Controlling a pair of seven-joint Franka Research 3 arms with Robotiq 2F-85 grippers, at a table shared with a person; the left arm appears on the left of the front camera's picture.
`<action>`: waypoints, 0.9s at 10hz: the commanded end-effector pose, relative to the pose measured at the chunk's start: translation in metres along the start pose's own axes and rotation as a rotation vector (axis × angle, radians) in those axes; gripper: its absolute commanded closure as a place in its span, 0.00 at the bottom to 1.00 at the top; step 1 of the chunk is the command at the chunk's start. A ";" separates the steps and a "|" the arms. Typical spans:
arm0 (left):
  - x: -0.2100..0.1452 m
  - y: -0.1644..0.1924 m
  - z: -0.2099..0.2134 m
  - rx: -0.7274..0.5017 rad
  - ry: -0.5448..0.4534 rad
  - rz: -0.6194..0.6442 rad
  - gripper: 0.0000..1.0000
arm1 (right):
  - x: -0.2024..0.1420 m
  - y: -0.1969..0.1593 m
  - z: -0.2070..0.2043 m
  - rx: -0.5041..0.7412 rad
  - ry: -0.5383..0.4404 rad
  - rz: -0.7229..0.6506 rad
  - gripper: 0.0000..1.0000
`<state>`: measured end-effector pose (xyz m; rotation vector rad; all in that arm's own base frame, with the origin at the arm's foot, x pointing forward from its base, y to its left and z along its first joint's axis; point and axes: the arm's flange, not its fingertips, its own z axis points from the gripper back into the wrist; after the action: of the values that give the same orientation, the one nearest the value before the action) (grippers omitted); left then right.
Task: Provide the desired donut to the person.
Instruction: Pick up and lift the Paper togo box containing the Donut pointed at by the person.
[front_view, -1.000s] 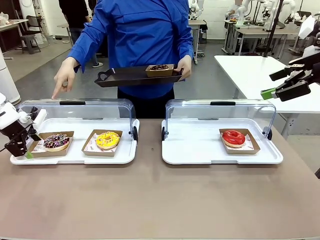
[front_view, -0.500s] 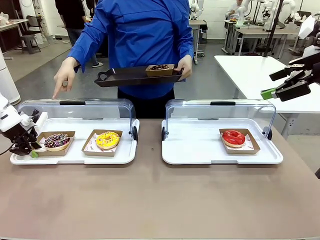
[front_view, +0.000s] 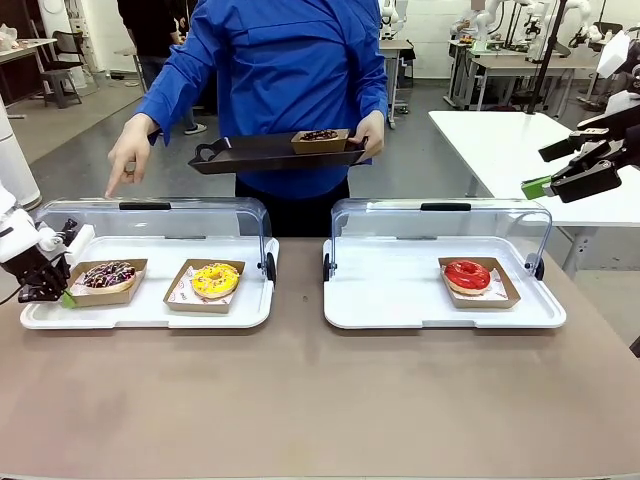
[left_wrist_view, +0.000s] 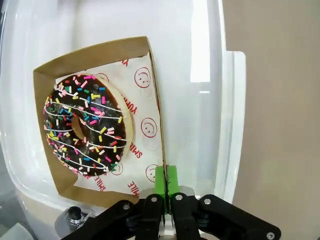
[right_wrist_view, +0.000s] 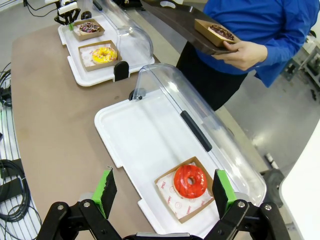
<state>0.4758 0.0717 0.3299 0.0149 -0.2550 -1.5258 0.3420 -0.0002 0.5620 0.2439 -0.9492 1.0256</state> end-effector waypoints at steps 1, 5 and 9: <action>0.002 -0.015 0.017 -0.005 0.002 -0.046 1.00 | -0.001 0.002 -0.001 -0.003 0.007 -0.010 0.00; 0.021 -0.071 0.101 0.043 -0.072 -0.095 1.00 | -0.001 0.002 -0.001 -0.003 0.007 -0.010 0.00; 0.035 -0.105 0.223 0.037 -0.192 -0.023 1.00 | -0.001 0.002 -0.001 -0.003 0.007 -0.010 0.00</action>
<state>0.3340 0.0652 0.5114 -0.1028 -0.4275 -1.5890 0.3421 0.0004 0.5618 0.2457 -0.9491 1.0270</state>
